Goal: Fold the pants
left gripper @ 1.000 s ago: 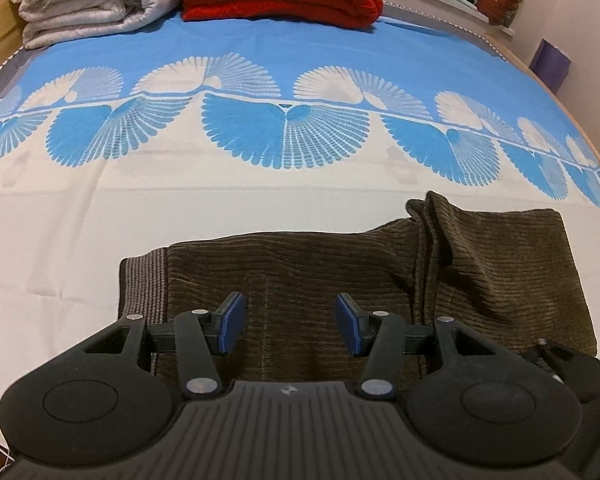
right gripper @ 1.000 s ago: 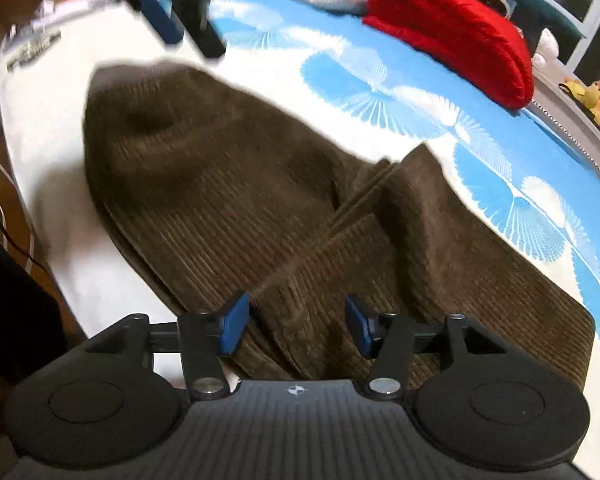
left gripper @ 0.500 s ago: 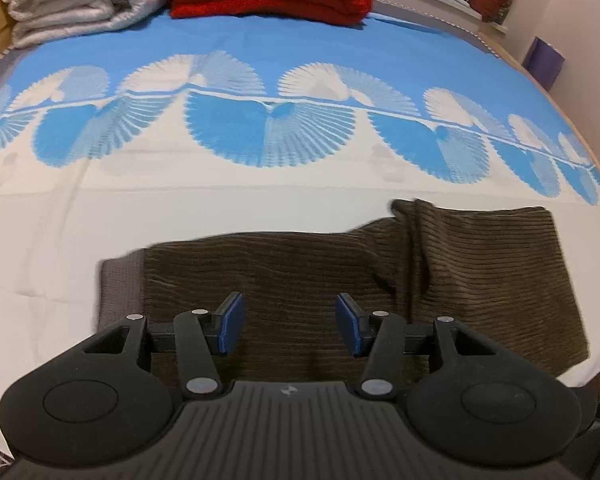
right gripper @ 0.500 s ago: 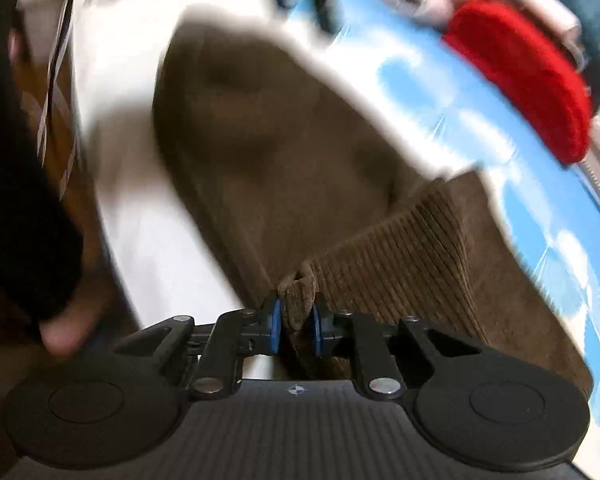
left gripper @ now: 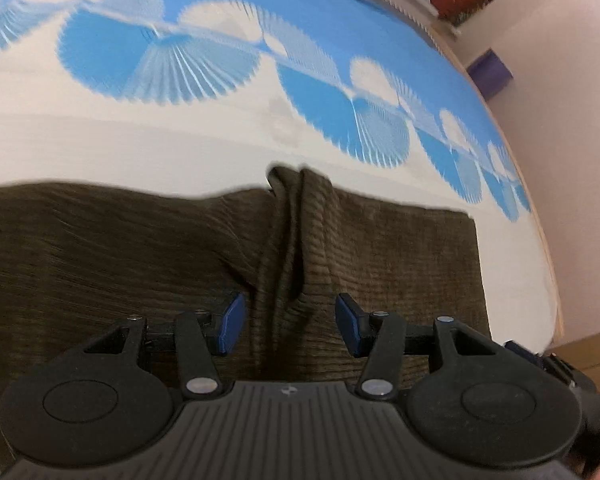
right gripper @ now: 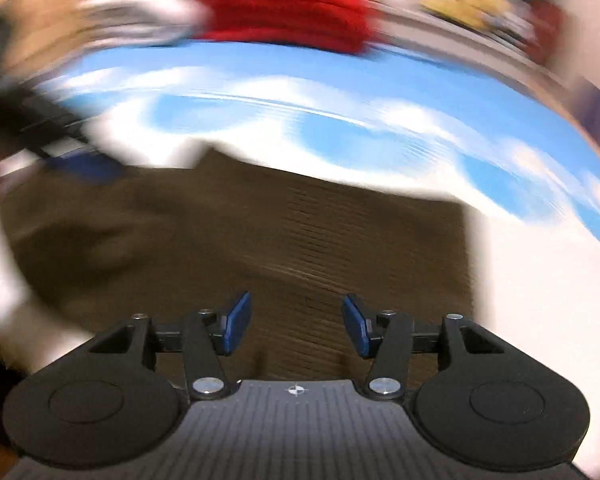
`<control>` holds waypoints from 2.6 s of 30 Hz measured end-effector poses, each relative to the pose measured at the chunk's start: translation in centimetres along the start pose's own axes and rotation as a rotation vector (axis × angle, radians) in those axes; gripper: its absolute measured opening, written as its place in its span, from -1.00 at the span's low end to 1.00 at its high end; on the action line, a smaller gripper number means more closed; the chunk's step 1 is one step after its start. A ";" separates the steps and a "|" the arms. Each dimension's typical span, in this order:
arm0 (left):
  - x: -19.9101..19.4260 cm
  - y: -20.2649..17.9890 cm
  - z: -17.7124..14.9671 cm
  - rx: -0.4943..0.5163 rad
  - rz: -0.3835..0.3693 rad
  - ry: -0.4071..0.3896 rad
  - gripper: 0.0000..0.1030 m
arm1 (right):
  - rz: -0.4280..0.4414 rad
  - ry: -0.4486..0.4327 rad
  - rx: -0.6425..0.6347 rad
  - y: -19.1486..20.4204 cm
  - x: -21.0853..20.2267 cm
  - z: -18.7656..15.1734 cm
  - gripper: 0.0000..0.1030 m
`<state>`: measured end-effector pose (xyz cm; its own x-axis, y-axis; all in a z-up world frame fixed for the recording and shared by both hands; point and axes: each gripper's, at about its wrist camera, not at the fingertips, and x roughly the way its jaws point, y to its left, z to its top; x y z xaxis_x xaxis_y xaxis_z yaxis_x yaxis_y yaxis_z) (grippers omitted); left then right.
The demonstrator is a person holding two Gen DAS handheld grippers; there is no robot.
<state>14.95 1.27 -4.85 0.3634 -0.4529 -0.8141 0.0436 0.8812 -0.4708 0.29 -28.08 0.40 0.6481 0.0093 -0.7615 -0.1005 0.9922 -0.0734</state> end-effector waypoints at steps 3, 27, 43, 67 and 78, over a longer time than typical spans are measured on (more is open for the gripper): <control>2.9 -0.5 0.1 0.001 0.035 0.064 0.08 | -0.097 0.081 0.274 -6.4 1.2 -1.6 0.28; -2.2 -3.8 -0.6 0.119 -0.057 0.002 -0.69 | 0.084 0.155 0.618 -12.4 2.5 -4.1 -0.39; 1.8 -8.3 -4.0 0.459 -0.002 0.176 -0.63 | 0.046 0.239 0.646 -11.9 3.6 -5.0 0.17; 4.8 -2.7 2.6 0.110 0.169 -0.032 -0.88 | 0.100 0.239 0.583 -12.0 3.8 -5.1 0.20; 1.6 -3.9 2.9 0.219 0.316 -0.215 -0.87 | 0.102 0.241 0.561 -11.8 3.9 -5.1 0.27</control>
<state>18.05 -2.51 -3.28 0.5754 -0.1386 -0.8061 0.0873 0.9903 -0.1080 0.12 -40.37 -5.01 0.4609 0.1446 -0.8756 0.3012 0.9026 0.3076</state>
